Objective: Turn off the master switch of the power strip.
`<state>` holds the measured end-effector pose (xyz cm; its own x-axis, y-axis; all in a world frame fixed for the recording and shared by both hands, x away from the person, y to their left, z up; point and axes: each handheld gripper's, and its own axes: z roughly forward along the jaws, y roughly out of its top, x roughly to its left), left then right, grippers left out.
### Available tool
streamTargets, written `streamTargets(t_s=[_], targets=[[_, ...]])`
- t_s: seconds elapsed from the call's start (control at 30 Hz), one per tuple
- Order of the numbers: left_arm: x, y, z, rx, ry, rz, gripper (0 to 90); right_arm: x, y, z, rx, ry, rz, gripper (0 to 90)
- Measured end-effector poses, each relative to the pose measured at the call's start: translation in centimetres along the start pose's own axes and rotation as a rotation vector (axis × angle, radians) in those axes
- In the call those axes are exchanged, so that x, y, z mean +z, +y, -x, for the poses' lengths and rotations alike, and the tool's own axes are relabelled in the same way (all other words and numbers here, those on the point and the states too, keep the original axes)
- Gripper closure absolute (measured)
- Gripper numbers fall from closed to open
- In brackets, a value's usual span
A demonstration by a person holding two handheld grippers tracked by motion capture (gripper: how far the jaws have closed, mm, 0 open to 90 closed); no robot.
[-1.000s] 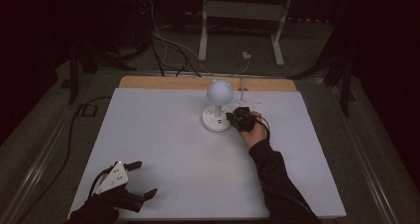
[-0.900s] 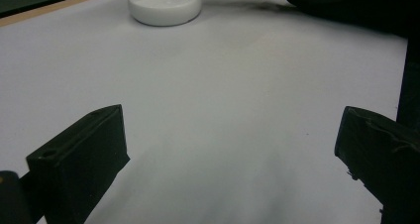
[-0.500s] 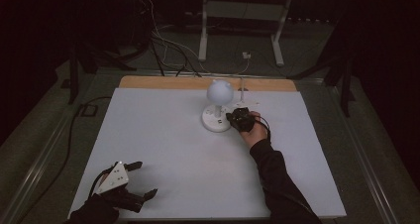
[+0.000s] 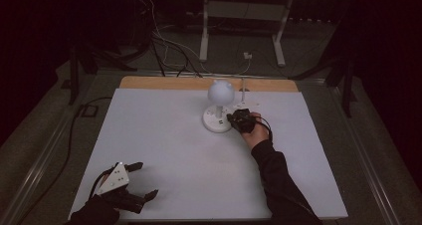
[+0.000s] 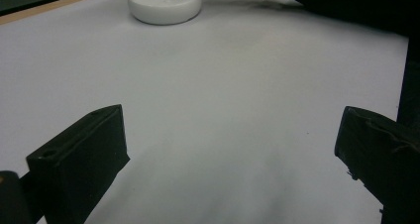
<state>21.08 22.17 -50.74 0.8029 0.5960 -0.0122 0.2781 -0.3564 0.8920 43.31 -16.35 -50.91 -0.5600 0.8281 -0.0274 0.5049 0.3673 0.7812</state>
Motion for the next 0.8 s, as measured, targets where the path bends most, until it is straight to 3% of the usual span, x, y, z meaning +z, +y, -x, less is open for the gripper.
streamTargets(t_s=[0.47, 0.8], targets=[[0.01, 0.02, 0.04, -0.002, 0.0, 0.002, 0.4, 0.17, 0.22, 0.37, 0.003, 0.023, -0.022, 90.0], [-0.03, 0.02, -0.07, -0.004, 0.004, 0.006, 0.4, 0.04, 0.18, 0.12, 0.012, 0.009, -0.019, 90.0]])
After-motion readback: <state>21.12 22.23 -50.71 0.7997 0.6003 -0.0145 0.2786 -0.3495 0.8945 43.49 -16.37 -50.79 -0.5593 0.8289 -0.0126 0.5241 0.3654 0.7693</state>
